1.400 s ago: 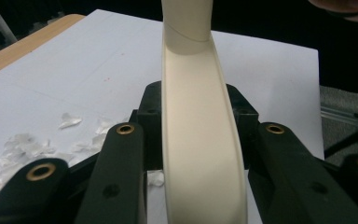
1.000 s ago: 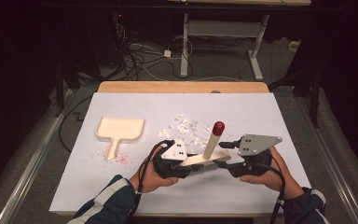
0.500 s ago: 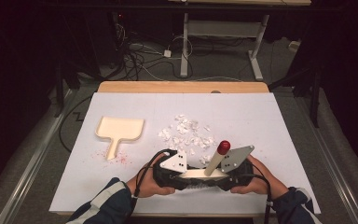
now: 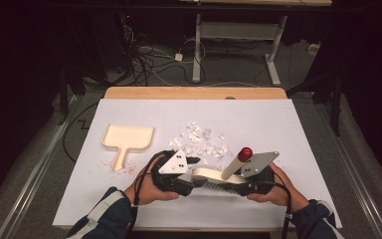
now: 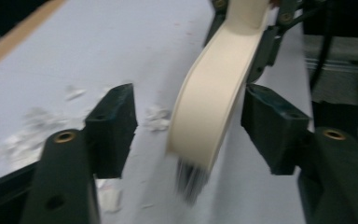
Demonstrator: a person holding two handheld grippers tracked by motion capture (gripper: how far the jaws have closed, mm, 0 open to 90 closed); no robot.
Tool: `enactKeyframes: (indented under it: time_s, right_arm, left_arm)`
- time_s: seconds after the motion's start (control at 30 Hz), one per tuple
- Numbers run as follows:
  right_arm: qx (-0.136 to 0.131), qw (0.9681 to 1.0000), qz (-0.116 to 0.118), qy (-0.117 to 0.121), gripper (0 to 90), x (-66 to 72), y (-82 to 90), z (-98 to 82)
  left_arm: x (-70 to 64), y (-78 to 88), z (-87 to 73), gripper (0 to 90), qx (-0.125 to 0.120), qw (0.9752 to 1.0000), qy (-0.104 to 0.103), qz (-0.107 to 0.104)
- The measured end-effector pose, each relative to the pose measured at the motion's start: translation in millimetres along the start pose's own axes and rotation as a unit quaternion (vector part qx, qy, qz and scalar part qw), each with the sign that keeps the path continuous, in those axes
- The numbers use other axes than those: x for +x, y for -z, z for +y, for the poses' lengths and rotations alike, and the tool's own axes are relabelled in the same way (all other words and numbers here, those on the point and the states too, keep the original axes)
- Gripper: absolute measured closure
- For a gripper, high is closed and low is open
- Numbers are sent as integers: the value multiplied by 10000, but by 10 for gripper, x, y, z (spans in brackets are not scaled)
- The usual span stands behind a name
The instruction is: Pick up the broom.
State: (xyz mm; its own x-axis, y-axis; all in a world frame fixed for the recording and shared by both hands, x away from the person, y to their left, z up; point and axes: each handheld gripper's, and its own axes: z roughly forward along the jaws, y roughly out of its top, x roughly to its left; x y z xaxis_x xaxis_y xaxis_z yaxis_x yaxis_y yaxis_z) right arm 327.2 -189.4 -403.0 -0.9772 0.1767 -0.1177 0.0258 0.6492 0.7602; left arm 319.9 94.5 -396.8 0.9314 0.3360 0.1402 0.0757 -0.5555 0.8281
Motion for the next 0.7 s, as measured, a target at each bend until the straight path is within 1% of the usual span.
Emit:
enactKeyframes:
  time_s: [0.03,0.07,0.1,0.17,0.2,0.23,0.27,0.3,0.37,0.4,0.43,0.5,0.53,0.57,0.63,0.7]
  right_arm:
    - [-48,10000,-30,-27,677,-11,22,-4]
    - [-84,9999,-65,-61,676,-22,45,-8]
    - [-126,9998,-106,-97,676,-35,66,-11]
    - [-170,9995,-226,-150,676,-54,105,-16]
    - [-195,9993,-279,-178,676,-66,124,-19]
    - [-196,9990,-350,-215,676,-77,144,-21]
    - [-227,9986,-410,-238,676,-87,161,-23]
    - [-265,9982,-465,-273,676,-99,180,-25]
    - [-316,9970,-609,-366,677,-116,215,-28]
    - [-322,9962,-705,-394,677,-124,230,-29]
    - [-314,9956,-777,-427,677,-132,244,-30]
    - [-323,9941,-887,-527,677,-152,275,-37]
    - [-343,9931,-952,-592,677,-165,288,-43]
    - [-350,9922,-1008,-646,677,-177,302,-49]
    - [-367,9902,-1119,-751,677,-196,328,-59]
    - [-387,9887,-1191,-825,677,-214,347,-66]
  left_arm:
    - [0,0,0,299,0,10000,0,0]
    - [44,91,-39,289,-67,9995,48,294]
    - [65,137,-62,282,-69,9989,66,460]
    - [110,227,-119,259,-125,9974,207,681]
    - [110,227,-119,254,-125,9974,207,681]
    - [143,312,-187,248,-129,9948,311,961]
    - [159,354,-225,244,-134,9935,385,1060]
    - [170,397,-265,240,-97,9920,414,1191]
    - [196,475,-348,234,-59,9881,471,1460]
    - [207,508,-394,231,-37,9863,525,1563]
    - [215,538,-441,228,2,9845,608,1644]
    - [231,600,-530,227,93,9811,700,1802]
    - [231,600,-530,227,93,9811,700,1802]
    - [225,659,-615,227,173,9778,780,1938]
    - [206,706,-702,227,251,9751,867,2027]
    - [180,737,-793,227,314,9732,961,2067]
